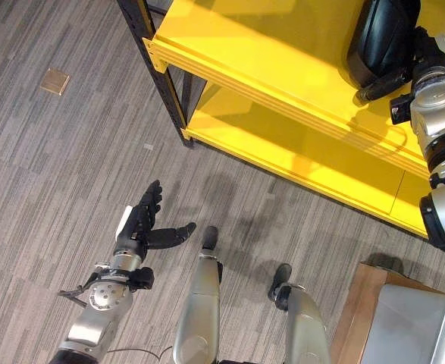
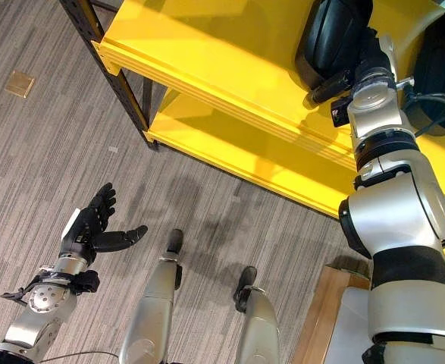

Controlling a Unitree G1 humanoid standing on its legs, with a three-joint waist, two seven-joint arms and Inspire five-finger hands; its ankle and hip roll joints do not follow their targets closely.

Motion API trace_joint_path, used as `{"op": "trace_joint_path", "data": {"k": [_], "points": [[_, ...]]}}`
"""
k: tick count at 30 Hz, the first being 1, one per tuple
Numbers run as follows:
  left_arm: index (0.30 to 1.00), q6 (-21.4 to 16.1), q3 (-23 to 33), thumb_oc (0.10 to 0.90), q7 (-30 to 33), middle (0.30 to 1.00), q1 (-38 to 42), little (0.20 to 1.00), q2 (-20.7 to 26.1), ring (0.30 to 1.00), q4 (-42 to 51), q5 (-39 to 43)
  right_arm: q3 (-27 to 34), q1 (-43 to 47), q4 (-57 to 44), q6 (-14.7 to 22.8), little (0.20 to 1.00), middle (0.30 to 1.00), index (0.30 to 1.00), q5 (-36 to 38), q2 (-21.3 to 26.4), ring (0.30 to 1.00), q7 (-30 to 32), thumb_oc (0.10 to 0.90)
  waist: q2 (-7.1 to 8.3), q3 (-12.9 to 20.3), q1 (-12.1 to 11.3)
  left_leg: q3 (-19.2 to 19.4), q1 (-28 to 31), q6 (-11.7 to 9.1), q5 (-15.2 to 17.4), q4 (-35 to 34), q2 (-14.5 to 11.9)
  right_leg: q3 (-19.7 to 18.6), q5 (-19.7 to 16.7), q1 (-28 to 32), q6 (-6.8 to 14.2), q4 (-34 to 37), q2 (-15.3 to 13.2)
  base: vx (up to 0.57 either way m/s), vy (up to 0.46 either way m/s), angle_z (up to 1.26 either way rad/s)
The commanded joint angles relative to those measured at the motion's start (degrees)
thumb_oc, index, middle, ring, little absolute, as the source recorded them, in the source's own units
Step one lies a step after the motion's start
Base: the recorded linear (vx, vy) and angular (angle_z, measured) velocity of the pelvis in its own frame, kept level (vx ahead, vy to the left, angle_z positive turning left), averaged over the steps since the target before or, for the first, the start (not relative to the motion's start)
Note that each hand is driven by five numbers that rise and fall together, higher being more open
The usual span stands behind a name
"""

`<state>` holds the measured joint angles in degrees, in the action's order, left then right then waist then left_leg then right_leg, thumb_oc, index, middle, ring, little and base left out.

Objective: Move parts from the plastic box to the shelf.

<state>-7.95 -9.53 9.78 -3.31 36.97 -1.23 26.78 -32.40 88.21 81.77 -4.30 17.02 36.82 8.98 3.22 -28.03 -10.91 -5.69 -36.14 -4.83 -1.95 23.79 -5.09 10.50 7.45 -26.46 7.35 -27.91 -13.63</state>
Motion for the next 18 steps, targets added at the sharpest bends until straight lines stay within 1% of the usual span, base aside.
{"op": "trace_joint_path", "data": {"k": [1,13,17,18], "points": [[1.000,-4.60,0.55,0.900,1.57,1.000,1.78,1.000,1.25,1.000,5.74,0.91,0.03,2.29,0.51,1.93,1.000,1.000,1.000,2.26,-0.58,1.000,3.78,0.900,-0.87,0.32,-0.80,-4.02,-2.77,-0.32,6.61,6.00,-3.31,-1.49,-1.98,4.86,1.13,4.46,-0.23,0.00,0.000,0.00],[1.000,-4.80,0.23,0.900,1.94,1.000,1.92,1.000,1.36,1.000,5.60,1.03,-0.24,2.49,0.22,1.76,1.000,1.000,1.000,2.04,-0.75,1.000,4.32,0.900,-0.97,0.31,-0.96,-4.13,-3.25,-0.17,6.88,6.55,-3.03,-1.36,-1.78,4.88,1.12,4.35,-0.21,0.00,0.000,0.00],[1.000,-5.05,0.58,0.900,2.58,1.000,1.81,1.000,1.44,1.000,5.20,0.96,-3.61,3.57,-1.98,1.84,1.000,1.000,1.000,-2.66,-0.77,1.000,4.66,0.900,-0.63,0.28,-0.50,-4.03,-3.25,-0.17,7.06,6.83,-3.05,-1.76,-1.83,4.50,1.10,4.03,-0.16,0.00,0.000,0.00],[1.000,-5.05,0.58,0.900,2.58,1.000,1.82,1.000,1.42,1.000,5.20,0.96,-3.62,3.59,-1.98,1.84,1.000,1.000,1.000,-2.67,-0.78,1.000,4.66,0.900,-0.63,0.27,-0.49,-4.03,-3.25,-0.17,7.06,6.83,-3.05,-1.77,-1.83,4.50,1.10,4.02,-0.16,0.00,0.000,0.00]]}}
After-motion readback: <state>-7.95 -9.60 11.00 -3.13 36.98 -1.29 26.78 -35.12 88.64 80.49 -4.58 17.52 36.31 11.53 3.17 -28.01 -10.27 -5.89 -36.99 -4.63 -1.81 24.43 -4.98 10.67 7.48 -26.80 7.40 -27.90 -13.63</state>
